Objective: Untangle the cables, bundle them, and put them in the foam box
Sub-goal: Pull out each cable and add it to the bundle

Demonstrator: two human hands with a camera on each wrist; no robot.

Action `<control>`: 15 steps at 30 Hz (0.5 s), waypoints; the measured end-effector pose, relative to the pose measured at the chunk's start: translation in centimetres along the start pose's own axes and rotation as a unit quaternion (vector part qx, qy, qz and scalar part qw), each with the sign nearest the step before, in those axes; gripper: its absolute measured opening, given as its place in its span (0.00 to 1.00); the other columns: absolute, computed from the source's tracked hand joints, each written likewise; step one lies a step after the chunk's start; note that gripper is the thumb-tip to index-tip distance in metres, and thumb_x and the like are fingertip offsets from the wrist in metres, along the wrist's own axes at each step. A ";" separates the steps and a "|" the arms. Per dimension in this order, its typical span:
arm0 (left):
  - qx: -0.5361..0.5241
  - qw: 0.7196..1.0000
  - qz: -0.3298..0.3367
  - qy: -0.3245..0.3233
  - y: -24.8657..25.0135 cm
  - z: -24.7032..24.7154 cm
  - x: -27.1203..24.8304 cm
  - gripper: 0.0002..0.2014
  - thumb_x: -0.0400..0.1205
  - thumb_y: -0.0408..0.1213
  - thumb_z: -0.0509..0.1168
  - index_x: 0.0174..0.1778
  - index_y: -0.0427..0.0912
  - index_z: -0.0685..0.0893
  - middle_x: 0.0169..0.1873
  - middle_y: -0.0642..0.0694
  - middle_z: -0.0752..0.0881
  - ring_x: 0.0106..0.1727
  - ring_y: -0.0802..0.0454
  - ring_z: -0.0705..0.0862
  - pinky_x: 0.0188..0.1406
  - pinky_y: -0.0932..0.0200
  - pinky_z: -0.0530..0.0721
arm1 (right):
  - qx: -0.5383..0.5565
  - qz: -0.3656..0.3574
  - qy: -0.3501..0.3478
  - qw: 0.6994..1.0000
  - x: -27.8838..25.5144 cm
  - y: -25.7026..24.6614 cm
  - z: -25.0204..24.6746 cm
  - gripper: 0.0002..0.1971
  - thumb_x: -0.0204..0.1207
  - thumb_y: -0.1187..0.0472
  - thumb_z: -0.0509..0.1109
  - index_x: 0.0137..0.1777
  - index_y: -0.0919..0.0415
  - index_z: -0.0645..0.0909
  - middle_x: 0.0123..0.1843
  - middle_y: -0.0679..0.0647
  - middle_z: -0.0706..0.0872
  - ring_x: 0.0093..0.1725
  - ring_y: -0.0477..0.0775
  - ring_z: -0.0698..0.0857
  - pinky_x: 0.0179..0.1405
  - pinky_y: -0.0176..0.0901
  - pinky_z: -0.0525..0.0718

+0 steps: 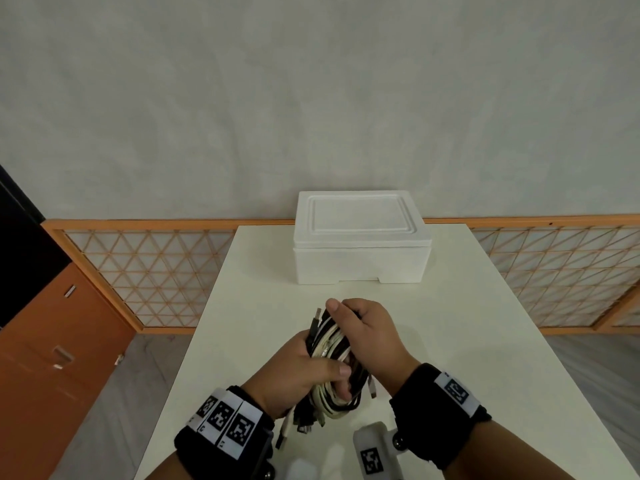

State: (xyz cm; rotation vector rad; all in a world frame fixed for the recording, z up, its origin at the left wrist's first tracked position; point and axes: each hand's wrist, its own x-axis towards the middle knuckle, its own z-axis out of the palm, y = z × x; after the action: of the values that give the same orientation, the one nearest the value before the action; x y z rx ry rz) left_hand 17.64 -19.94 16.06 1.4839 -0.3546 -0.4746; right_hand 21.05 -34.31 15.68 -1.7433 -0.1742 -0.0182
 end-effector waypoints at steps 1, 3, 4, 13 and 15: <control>-0.018 1.000 0.002 -0.012 0.0 -0.1 -0.1 0.02 0.70 0.32 0.70 0.32 0.38 0.85 0.23 0.42 0.85 0.29 0.45 0.85 0.43 0.53 0.84 | -0.009 -0.001 -0.011 1.000 0.0 -0.3 0.0 0.29 0.70 0.39 0.66 0.26 0.67 0.72 0.23 0.54 0.73 0.25 0.49 0.73 0.28 0.43 0.72; -0.043 0.999 0.008 -0.029 0.1 -0.2 -0.1 0.03 0.68 0.33 0.71 0.30 0.38 0.84 0.20 0.45 0.82 0.25 0.48 0.83 0.40 0.54 0.83 | -0.007 0.009 -0.035 0.999 0.0 -0.8 -0.2 0.25 0.73 0.44 0.65 0.24 0.64 0.72 0.22 0.54 0.73 0.25 0.49 0.73 0.29 0.44 0.72; -0.049 0.998 0.012 -0.036 0.1 -0.2 -0.1 0.04 0.68 0.33 0.70 0.28 0.39 0.83 0.20 0.46 0.81 0.24 0.49 0.82 0.40 0.54 0.83 | 0.000 0.018 -0.045 0.999 0.0 -1.0 -0.3 0.24 0.76 0.46 0.66 0.22 0.60 0.73 0.21 0.52 0.74 0.24 0.48 0.74 0.28 0.42 0.72; -0.030 0.999 0.027 0.009 0.0 -1.1 -0.1 0.08 0.67 0.36 0.71 0.24 0.42 0.80 0.16 0.48 0.75 0.21 0.48 0.78 0.40 0.53 0.82 | 0.087 0.055 -0.177 0.979 0.7 -0.9 -1.6 0.40 0.64 0.34 0.74 0.40 0.79 0.76 0.35 0.65 0.79 0.37 0.58 0.78 0.41 0.53 0.75; -0.044 0.998 0.033 0.018 0.1 -1.4 -0.3 0.07 0.67 0.36 0.71 0.24 0.45 0.81 0.15 0.49 0.73 0.19 0.50 0.77 0.39 0.53 0.81 | 0.143 0.053 -0.237 0.960 0.8 -0.7 -2.2 0.40 0.60 0.38 0.80 0.48 0.81 0.77 0.43 0.67 0.82 0.42 0.61 0.81 0.46 0.55 0.78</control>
State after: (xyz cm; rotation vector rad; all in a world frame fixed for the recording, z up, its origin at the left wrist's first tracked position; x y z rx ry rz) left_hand 18.12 -18.55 16.10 1.3884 -0.3488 -0.4046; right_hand 21.94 -36.23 16.88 -1.4403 -0.4126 0.4847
